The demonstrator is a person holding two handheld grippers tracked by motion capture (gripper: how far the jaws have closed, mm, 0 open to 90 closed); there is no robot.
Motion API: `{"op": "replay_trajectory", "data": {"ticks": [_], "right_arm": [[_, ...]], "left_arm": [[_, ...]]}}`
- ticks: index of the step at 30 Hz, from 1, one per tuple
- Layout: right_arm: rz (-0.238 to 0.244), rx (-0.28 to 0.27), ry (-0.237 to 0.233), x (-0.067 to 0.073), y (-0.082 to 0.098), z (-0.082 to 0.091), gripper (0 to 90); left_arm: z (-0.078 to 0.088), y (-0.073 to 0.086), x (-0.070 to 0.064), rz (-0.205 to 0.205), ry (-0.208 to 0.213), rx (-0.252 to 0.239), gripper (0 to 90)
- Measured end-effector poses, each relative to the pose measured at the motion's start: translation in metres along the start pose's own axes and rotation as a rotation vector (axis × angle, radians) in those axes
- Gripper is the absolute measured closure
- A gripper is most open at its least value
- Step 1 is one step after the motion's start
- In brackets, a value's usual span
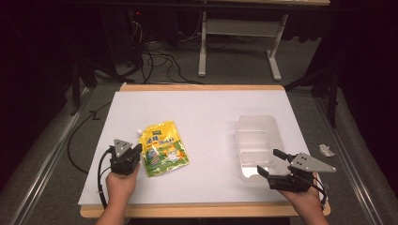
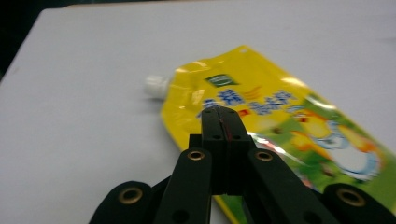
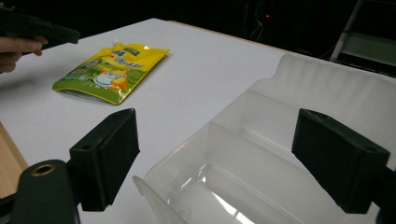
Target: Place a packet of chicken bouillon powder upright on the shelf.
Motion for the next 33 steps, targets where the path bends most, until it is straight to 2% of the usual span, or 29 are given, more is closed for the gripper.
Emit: {"op": "replay_trajectory", "data": {"ticks": [4,6,8,10,11,12,16,18,19,25,30,33], "right_arm": [[0.015,-0.003,-0.008,0.001,0.000,-0.001,15.1],[0.015,0.000,-0.008,0.002,0.000,-0.002,15.1],[0.018,0.000,-0.012,0.002,0.000,-0.003,15.2],[0.019,0.000,-0.013,0.003,0.000,-0.003,15.2],[0.019,0.002,-0.014,0.003,0.000,-0.003,15.2],[0.019,0.001,-0.015,0.003,0.001,-0.003,15.3],[0.020,0.010,-0.014,0.005,0.002,-0.003,15.3],[0.023,0.014,-0.013,0.006,0.002,-0.004,15.4],[0.027,0.012,-0.017,0.006,0.002,-0.004,15.3],[0.031,0.014,-0.021,0.008,0.002,-0.004,15.5],[0.030,0.018,-0.019,0.008,0.002,-0.004,15.5],[0.034,0.017,-0.020,0.008,0.002,-0.003,15.6]], "left_arm": [[-0.016,0.001,0.021,0.020,-0.066,0.063,90.0],[-0.019,0.002,0.025,0.032,-0.073,0.077,90.0],[-0.032,0.001,0.043,0.066,-0.111,0.104,90.0],[-0.035,0.002,0.047,0.077,-0.114,0.105,90.0],[-0.040,0.003,0.051,0.092,-0.102,0.130,90.0],[-0.044,0.003,0.053,0.086,-0.099,0.144,90.0],[-0.052,0.000,0.052,0.082,-0.059,0.152,90.0],[-0.055,-0.001,0.049,0.064,-0.057,0.162,90.0],[-0.057,-0.001,0.049,0.077,-0.043,0.152,90.0],[-0.059,-0.002,0.046,0.070,-0.009,0.156,90.0],[-0.066,-0.004,0.029,0.030,0.061,0.183,90.0],[-0.070,-0.004,0.017,-0.008,0.084,0.203,90.0]]}}
Point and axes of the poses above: each handheld gripper's, and its own axes: z roughly backward along the jaws, y roughly out of its underside, x roughly to its left, the point moved 3 cm from there along -z, roughly forward along the jaws, and after that the axes turned 15 degrees about y, right-handed, at the moved point
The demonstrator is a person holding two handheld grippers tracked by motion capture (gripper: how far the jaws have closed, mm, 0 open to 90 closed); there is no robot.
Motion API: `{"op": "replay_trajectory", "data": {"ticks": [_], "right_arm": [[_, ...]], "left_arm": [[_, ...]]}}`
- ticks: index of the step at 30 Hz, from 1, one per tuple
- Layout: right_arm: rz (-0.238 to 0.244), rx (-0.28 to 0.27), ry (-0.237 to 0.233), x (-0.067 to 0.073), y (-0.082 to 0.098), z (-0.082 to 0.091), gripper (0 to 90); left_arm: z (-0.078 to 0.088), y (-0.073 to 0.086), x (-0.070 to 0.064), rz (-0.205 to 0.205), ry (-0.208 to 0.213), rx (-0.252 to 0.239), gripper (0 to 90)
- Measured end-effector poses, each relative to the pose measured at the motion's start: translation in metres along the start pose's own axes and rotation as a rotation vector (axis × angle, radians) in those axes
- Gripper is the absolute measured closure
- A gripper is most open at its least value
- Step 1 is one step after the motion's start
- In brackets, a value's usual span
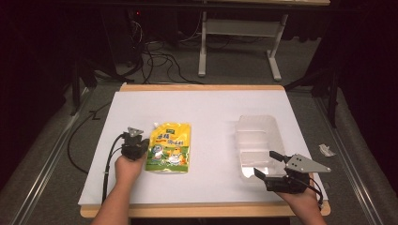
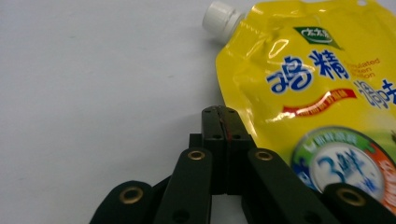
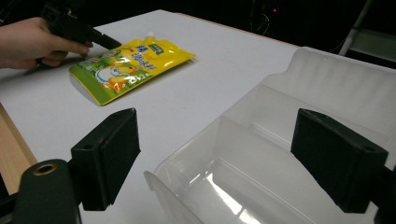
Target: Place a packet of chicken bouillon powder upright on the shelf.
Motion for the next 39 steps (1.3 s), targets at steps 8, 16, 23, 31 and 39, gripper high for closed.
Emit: {"op": "replay_trajectory", "data": {"ticks": [8,16,23,31,39], "right_arm": [[0.001,0.001,0.003,-0.001,0.000,0.000,15.7],[0.000,0.010,0.003,0.000,0.001,-0.001,15.8],[0.005,0.017,0.005,0.001,0.002,-0.001,15.9],[0.001,0.020,0.007,0.001,0.002,-0.001,16.1],[0.001,0.019,0.006,0.001,0.002,0.000,16.2]], "left_arm": [[0.002,-0.011,0.008,0.074,0.088,-0.063,81.9],[-0.020,-0.031,0.023,0.180,0.244,-0.112,49.4],[-0.030,-0.032,0.034,0.249,0.347,-0.092,57.9],[-0.030,-0.030,0.028,0.226,0.379,-0.060,79.9],[-0.022,-0.032,0.012,0.105,0.290,-0.068,90.0]]}}
Point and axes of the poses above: each handheld gripper's, and its own axes: z roughly backward along the jaws, y roughly out of its underside, x roughly to its left, the point moved 3 cm from there along -z, roughly forward along the jaws, and after that the axes turned 15 degrees about y, right-handed, at the moved point
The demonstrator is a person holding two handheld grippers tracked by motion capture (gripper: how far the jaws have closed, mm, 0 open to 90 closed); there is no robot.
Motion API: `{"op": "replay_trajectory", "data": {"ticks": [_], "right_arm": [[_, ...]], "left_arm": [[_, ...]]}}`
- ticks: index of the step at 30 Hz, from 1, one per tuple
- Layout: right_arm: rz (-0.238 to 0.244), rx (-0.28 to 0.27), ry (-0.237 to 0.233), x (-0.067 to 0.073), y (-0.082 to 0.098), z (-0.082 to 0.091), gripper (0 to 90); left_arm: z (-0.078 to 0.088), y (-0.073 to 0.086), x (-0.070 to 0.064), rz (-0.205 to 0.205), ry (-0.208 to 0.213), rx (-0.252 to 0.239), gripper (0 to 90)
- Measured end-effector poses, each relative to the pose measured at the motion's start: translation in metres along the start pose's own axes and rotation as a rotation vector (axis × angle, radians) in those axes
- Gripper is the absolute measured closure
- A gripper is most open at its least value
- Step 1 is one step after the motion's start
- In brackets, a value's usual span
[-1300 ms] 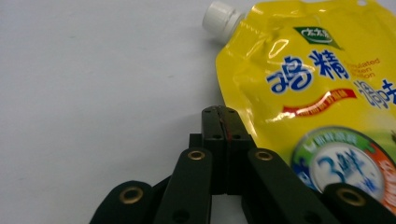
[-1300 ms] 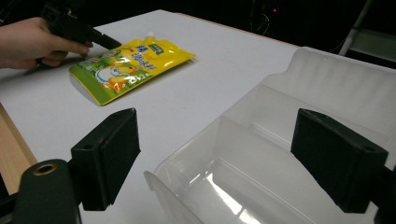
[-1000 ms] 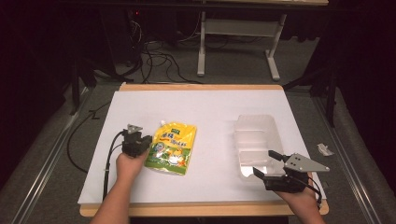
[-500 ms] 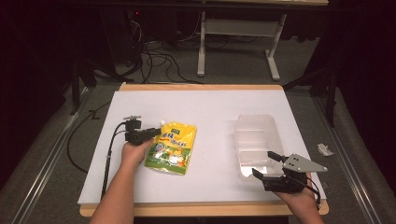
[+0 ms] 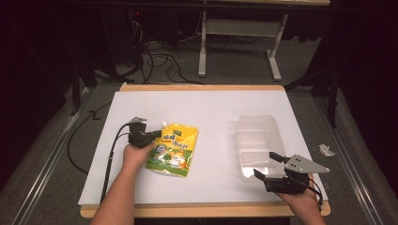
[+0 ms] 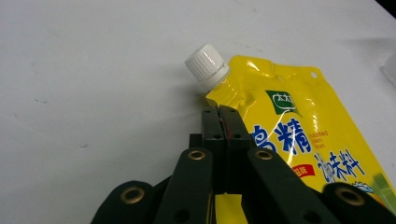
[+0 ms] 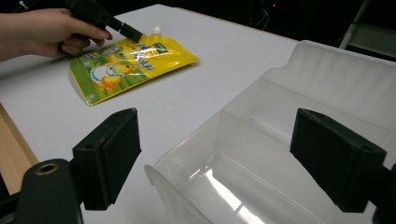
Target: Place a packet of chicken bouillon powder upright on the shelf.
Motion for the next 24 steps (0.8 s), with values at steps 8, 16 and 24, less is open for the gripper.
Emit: {"op": "replay_trajectory", "data": {"ticks": [8,16,24], "right_arm": [[0.002,-0.012,-0.002,0.001,-0.002,0.003,16.2],[0.003,-0.024,-0.014,0.004,-0.004,0.005,16.3],[0.007,-0.029,-0.032,0.012,-0.007,0.006,16.2]], "left_arm": [[0.025,0.003,-0.028,-0.123,-0.109,-0.100,90.0],[0.055,0.006,-0.064,-0.247,-0.169,-0.227,90.0],[0.089,0.024,-0.097,-0.341,-0.197,-0.313,90.0]]}}
Point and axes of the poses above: each handheld gripper's, and its own axes: z roughly backward along the jaws, y roughly out of its underside, x roughly to its left, the point moved 3 cm from there along -z, roughly forward along the jaws, and after that the axes turned 15 degrees about y, right-handed, at the moved point
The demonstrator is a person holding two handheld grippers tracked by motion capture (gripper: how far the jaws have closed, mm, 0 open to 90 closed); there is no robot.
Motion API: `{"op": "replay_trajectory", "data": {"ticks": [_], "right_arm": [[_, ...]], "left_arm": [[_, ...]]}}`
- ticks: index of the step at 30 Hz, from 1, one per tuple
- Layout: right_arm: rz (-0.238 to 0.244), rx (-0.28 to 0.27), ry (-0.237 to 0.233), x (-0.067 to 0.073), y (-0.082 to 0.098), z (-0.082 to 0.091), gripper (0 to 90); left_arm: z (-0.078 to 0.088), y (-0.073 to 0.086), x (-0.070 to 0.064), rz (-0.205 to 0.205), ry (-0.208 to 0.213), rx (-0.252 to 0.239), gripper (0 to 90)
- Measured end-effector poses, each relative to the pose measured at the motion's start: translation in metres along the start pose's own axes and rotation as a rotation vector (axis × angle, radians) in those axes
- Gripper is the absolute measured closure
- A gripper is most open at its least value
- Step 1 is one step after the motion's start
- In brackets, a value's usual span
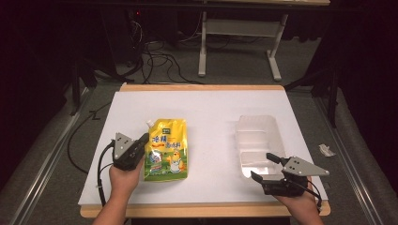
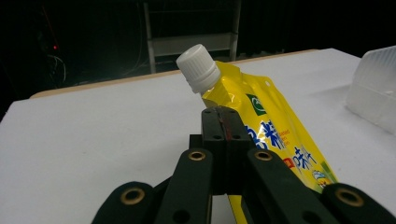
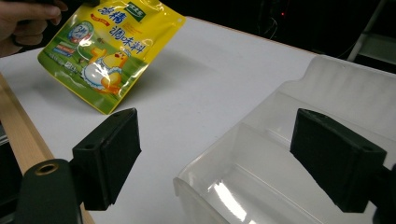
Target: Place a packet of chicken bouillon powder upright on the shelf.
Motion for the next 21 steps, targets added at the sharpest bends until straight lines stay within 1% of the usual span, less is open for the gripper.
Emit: {"op": "replay_trajectory", "data": {"ticks": [5,8,10,11,13,15,16,17,18,21], "right_arm": [[0.004,-0.003,-0.018,0.010,-0.002,-0.002,15.8],[-0.005,0.004,-0.036,0.020,-0.005,-0.005,15.2],[-0.005,0.005,-0.052,0.027,-0.009,-0.008,15.1],[-0.016,0.009,-0.067,0.034,-0.013,-0.011,14.9],[-0.023,0.019,-0.084,0.043,-0.018,-0.016,14.9],[-0.014,0.030,-0.097,0.054,-0.023,-0.023,14.9],[-0.014,0.030,-0.097,0.054,-0.023,-0.023,14.9],[-0.010,0.040,-0.104,0.060,-0.025,-0.027,14.9],[0.003,0.051,-0.113,0.071,-0.030,-0.036,14.6],[-0.003,0.062,-0.139,0.084,-0.036,-0.048,14.5]], "left_arm": [[0.015,0.001,-0.010,-0.029,0.004,-0.030,90.0],[0.023,0.001,-0.016,-0.046,0.016,-0.050,90.0],[0.025,0.001,-0.018,-0.051,0.019,-0.055,90.0],[0.031,0.001,-0.023,-0.062,0.029,-0.067,90.0],[0.036,0.001,-0.027,-0.076,0.034,-0.074,90.0],[0.041,0.002,-0.031,-0.083,0.044,-0.079,90.0],[0.041,0.002,-0.031,-0.083,0.044,-0.079,90.0],[0.044,0.003,-0.032,-0.087,0.048,-0.081,90.0],[0.048,0.005,-0.034,-0.087,0.057,-0.081,90.0],[0.055,0.007,-0.037,-0.090,0.069,-0.084,90.0]]}}
Point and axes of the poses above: each handheld gripper's, and its own axes: z roughly backward along the jaws, y roughly out of its underside, x roughly to its left, the point moved 3 cm from there along -z, roughly forward along the jaws, and after that the axes turned 15 degrees about y, right-handed, at the moved point
